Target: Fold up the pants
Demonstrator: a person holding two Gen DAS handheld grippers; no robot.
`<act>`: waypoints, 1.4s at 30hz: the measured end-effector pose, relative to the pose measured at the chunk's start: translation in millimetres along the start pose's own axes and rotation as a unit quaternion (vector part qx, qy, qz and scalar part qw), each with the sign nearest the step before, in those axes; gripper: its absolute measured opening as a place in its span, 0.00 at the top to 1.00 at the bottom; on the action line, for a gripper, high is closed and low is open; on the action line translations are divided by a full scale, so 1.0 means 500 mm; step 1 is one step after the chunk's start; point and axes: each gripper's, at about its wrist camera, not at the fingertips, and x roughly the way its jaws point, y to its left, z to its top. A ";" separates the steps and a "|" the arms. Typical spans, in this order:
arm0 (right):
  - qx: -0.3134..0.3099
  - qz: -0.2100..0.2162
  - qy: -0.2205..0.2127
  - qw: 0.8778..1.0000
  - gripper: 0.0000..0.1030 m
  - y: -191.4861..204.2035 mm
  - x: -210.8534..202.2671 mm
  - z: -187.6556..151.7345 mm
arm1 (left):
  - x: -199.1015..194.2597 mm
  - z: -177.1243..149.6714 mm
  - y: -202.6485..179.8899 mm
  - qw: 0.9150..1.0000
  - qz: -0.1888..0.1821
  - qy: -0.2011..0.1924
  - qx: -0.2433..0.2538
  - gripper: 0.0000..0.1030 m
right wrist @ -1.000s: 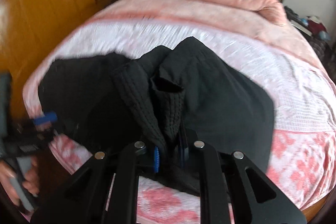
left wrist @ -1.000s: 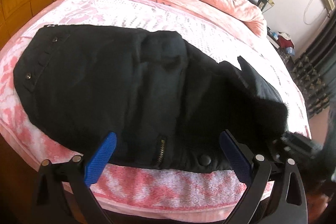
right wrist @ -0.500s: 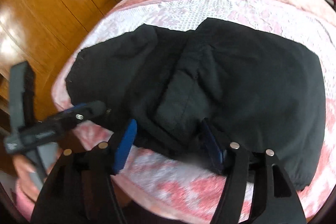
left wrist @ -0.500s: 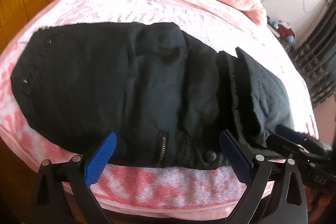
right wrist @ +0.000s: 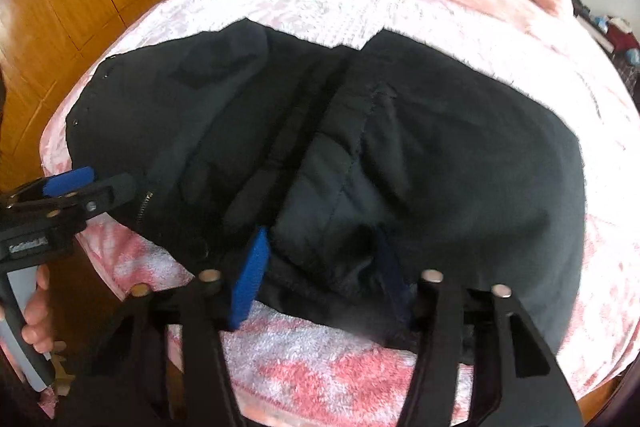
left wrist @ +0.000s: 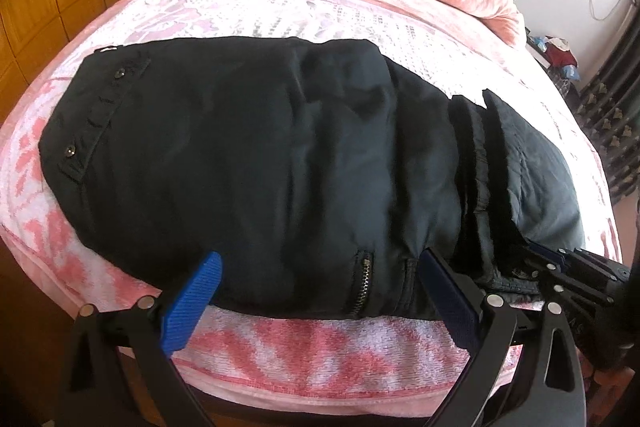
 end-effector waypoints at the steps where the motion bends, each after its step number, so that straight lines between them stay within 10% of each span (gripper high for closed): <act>1: 0.000 0.002 0.003 1.000 0.82 -0.001 0.004 -0.001 | 0.001 0.000 0.002 1.000 -0.001 0.000 -0.001 0.04; 13: -0.063 0.137 -0.027 0.988 0.95 0.075 -0.068 0.002 | -0.013 0.000 0.031 1.000 0.005 -0.008 -0.016 0.04; 17: -0.082 0.107 -0.017 0.991 0.95 0.102 -0.029 -0.002 | -0.013 -0.003 0.034 1.000 0.006 -0.005 -0.020 0.04; 28: -0.027 0.163 -0.015 0.986 0.72 -0.001 -0.091 -0.021 | -0.026 0.024 -0.069 0.999 -0.028 -0.014 0.017 0.04; 34: 0.057 0.053 -0.062 0.995 0.69 -0.190 -0.177 -0.051 | 0.011 0.028 -0.176 0.997 -0.012 -0.004 0.070 0.04; 42: 0.107 0.031 -0.016 0.994 0.69 -0.285 -0.095 -0.121 | 0.101 0.006 -0.171 0.997 0.023 0.049 0.056 0.03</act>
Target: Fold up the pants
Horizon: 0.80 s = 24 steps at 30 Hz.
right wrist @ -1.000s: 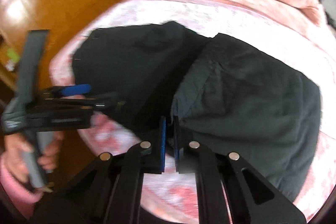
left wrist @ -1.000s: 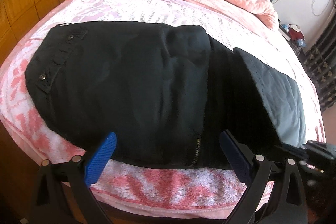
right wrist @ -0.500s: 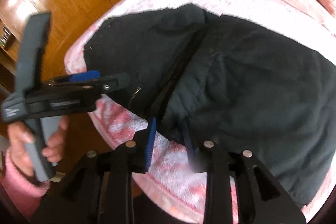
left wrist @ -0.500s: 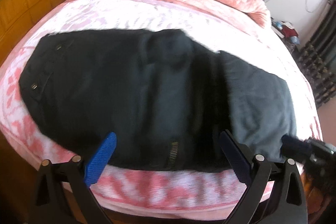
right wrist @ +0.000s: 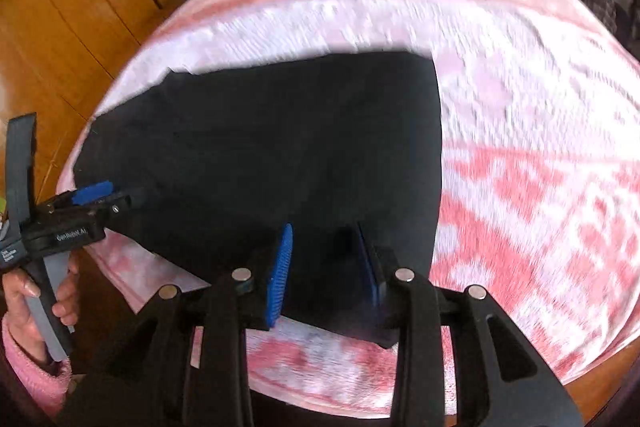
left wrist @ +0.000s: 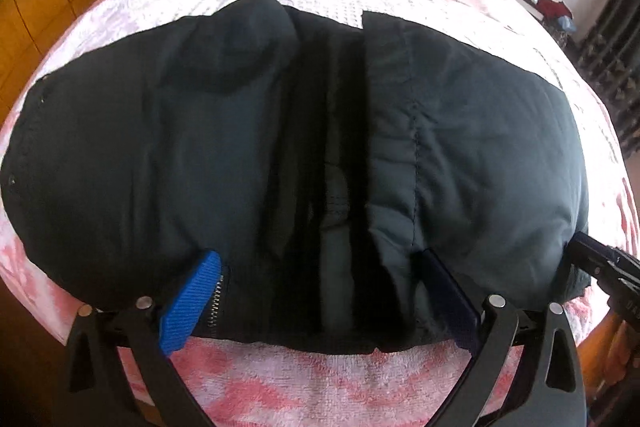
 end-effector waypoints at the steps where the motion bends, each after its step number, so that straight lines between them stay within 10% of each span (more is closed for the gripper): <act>1: 0.002 0.002 0.003 1.000 0.69 -0.004 0.011 -0.003 | -0.004 0.001 0.000 1.000 0.002 0.001 -0.001 0.03; 15: 0.020 0.018 0.010 1.000 0.66 -0.018 0.026 -0.008 | -0.025 -0.008 0.004 1.000 -0.001 -0.012 -0.010 0.04; 24: -0.008 0.052 -0.005 0.999 0.60 0.058 -0.021 0.017 | -0.151 -0.021 0.225 0.987 -0.055 -0.089 -0.121 0.04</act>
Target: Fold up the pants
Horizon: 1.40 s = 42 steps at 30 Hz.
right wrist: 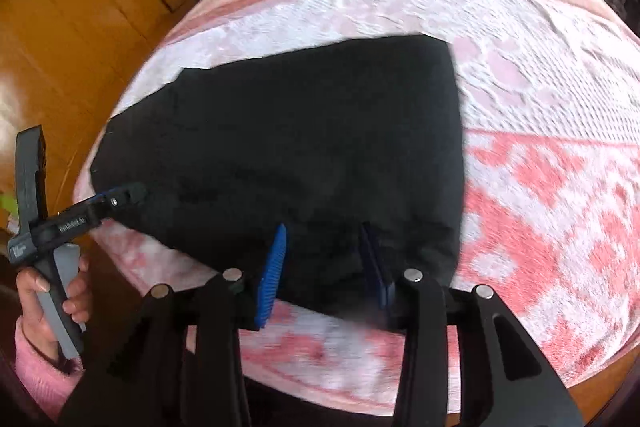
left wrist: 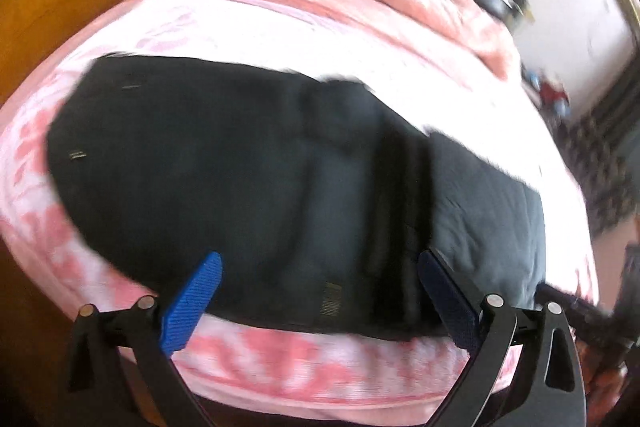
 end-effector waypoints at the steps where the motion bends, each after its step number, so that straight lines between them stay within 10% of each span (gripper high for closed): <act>1: -0.008 0.008 0.002 1.000 0.59 0.017 0.003 0.005 | -0.011 0.010 0.043 1.000 0.001 -0.006 -0.022 0.04; 6: -0.057 0.054 0.021 0.997 0.59 0.119 0.042 0.036 | -0.049 0.032 0.213 0.993 0.011 -0.028 -0.117 0.04; 18: -0.143 0.063 0.072 0.985 0.58 0.306 0.181 0.074 | -0.026 0.065 0.523 0.947 -0.069 -0.061 -0.309 0.19; 33: -0.147 0.053 0.080 0.984 0.48 0.304 0.219 0.061 | 0.107 0.089 0.581 0.920 -0.162 -0.055 -0.352 0.23; 37: -0.151 0.052 0.079 0.984 0.47 0.307 0.225 0.059 | 0.098 0.090 0.569 0.904 -0.228 -0.091 -0.349 0.53; 42: -0.148 0.052 0.078 0.985 0.45 0.312 0.235 0.055 | 0.148 0.091 0.578 0.914 -0.172 -0.060 -0.363 0.59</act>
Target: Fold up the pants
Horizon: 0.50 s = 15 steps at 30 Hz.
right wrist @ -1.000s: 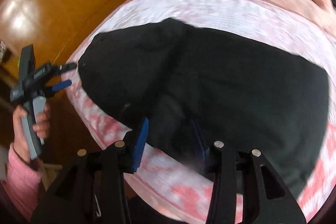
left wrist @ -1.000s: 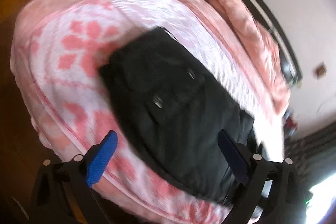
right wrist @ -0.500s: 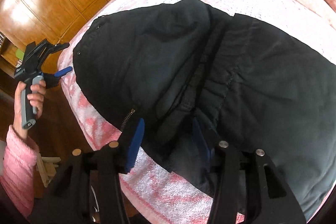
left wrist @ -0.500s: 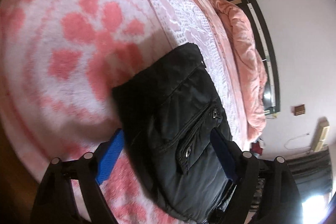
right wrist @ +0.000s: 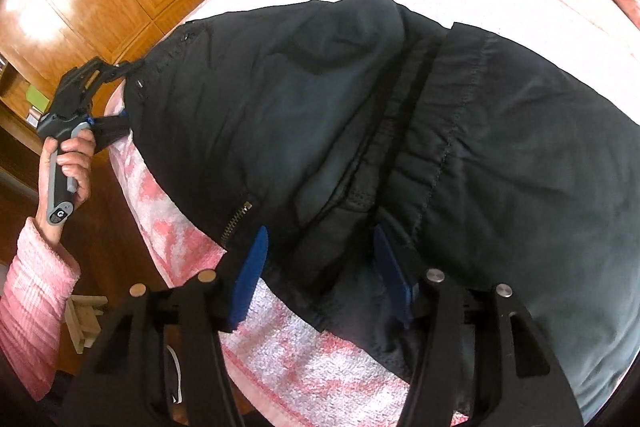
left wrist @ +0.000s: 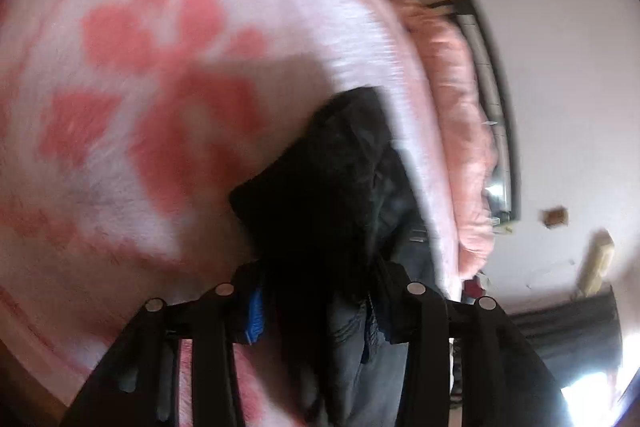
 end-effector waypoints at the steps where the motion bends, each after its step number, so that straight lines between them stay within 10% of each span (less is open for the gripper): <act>1: 0.001 0.000 0.000 1.000 0.44 0.000 0.001 0.000 | 0.004 0.002 0.007 1.000 -0.009 -0.005 -0.009 0.58; 15: 0.006 0.008 -0.006 1.000 0.44 0.001 -0.011 -0.006 | -0.063 -0.046 -0.094 0.997 -0.036 -0.069 0.023 0.75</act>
